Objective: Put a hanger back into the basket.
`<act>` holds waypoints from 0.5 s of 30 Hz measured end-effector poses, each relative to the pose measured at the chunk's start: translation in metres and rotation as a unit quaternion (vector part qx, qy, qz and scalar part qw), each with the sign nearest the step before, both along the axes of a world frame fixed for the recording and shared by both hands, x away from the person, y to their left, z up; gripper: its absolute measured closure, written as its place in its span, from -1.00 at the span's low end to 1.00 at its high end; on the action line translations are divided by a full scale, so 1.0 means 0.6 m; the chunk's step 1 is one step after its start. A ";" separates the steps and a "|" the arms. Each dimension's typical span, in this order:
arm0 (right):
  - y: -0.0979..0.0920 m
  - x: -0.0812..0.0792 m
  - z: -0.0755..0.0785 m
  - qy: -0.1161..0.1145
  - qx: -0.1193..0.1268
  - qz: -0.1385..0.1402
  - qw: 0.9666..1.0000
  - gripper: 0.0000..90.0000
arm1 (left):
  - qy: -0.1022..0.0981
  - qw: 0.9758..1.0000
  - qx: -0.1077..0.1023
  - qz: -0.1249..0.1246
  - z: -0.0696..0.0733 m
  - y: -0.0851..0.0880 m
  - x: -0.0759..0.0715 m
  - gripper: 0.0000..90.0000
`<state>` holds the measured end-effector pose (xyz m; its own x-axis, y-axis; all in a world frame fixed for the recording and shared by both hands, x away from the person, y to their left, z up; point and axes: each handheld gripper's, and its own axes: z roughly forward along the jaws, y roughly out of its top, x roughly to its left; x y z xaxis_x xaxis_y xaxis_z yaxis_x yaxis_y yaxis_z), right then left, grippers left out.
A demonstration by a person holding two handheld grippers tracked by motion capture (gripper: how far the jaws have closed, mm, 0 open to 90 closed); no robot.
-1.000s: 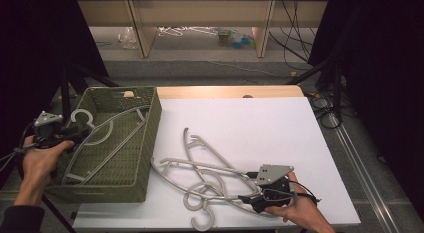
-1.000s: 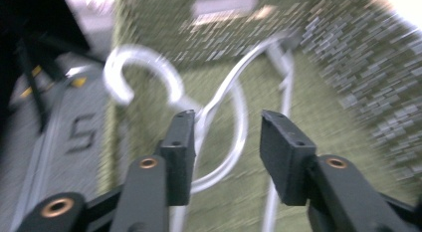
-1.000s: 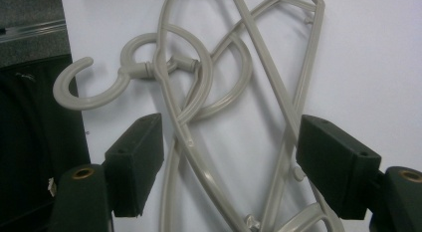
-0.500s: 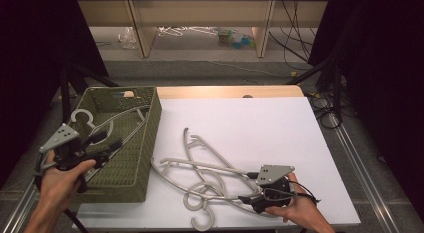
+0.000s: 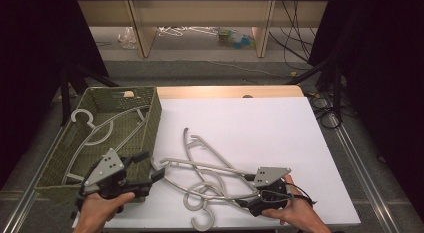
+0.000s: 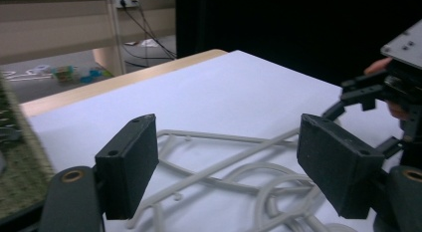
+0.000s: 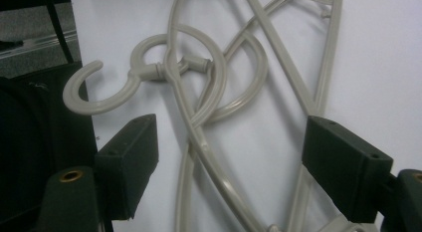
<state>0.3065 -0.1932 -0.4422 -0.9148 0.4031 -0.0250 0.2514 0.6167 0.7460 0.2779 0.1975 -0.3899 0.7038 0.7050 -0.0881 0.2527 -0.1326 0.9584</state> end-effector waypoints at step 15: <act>0.009 -0.006 -0.009 0.009 -0.012 0.006 1.000 -0.49 | -0.002 0.999 0.019 -0.040 -0.051 -0.046 -0.035 -0.52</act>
